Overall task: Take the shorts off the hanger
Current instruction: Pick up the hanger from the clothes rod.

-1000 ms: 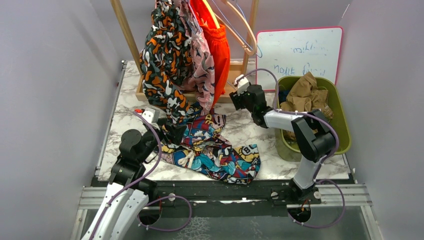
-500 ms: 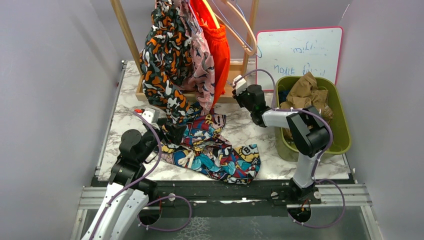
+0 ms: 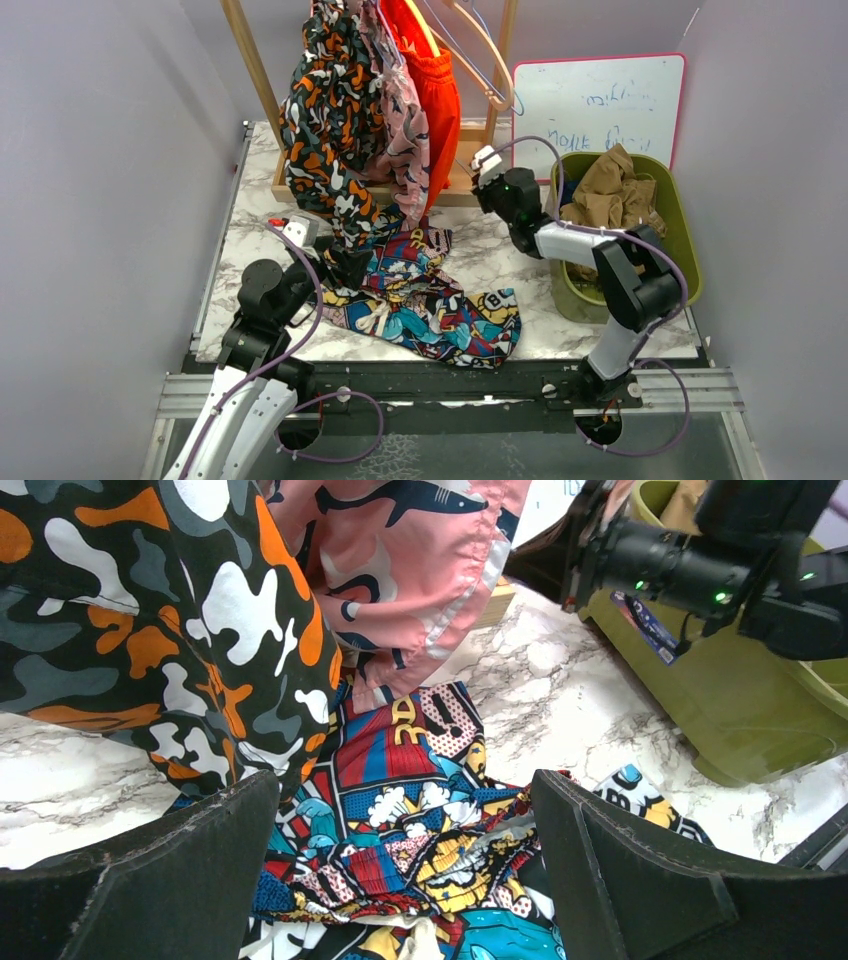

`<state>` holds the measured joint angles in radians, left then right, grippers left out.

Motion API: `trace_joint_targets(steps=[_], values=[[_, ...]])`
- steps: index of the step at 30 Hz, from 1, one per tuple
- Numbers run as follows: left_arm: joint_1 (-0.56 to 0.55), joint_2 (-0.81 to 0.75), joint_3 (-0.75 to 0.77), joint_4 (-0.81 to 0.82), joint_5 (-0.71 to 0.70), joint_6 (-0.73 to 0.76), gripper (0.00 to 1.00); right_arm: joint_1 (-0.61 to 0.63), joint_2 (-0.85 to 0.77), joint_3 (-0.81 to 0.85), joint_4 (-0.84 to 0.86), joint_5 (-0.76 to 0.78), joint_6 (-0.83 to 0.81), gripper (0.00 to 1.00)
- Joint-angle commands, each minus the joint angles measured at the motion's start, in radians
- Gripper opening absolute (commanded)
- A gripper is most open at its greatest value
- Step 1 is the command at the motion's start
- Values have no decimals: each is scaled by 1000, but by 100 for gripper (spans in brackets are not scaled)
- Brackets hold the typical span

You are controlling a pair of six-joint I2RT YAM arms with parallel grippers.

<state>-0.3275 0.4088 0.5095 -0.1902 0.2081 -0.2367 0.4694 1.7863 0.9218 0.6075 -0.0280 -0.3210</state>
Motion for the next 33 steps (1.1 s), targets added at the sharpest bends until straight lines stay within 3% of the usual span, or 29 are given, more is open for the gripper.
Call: trace_joint_targets(steps=[1,9,16,25,33], values=[[3,-14,-5,2,-16,14,99,-5,-129,3,-102,-52,177,1],[3,-6,-5,2,-12,13,99,-5,-310,-15,-396,-71,440,1],[2,-1,-5,3,-12,13,99,-5,-473,-88,-532,-31,610,1],[3,3,-3,3,-11,13,99,-5,-636,-125,-648,20,625,1],[3,6,-4,4,-10,13,99,-3,-774,-119,-771,-24,614,1]])
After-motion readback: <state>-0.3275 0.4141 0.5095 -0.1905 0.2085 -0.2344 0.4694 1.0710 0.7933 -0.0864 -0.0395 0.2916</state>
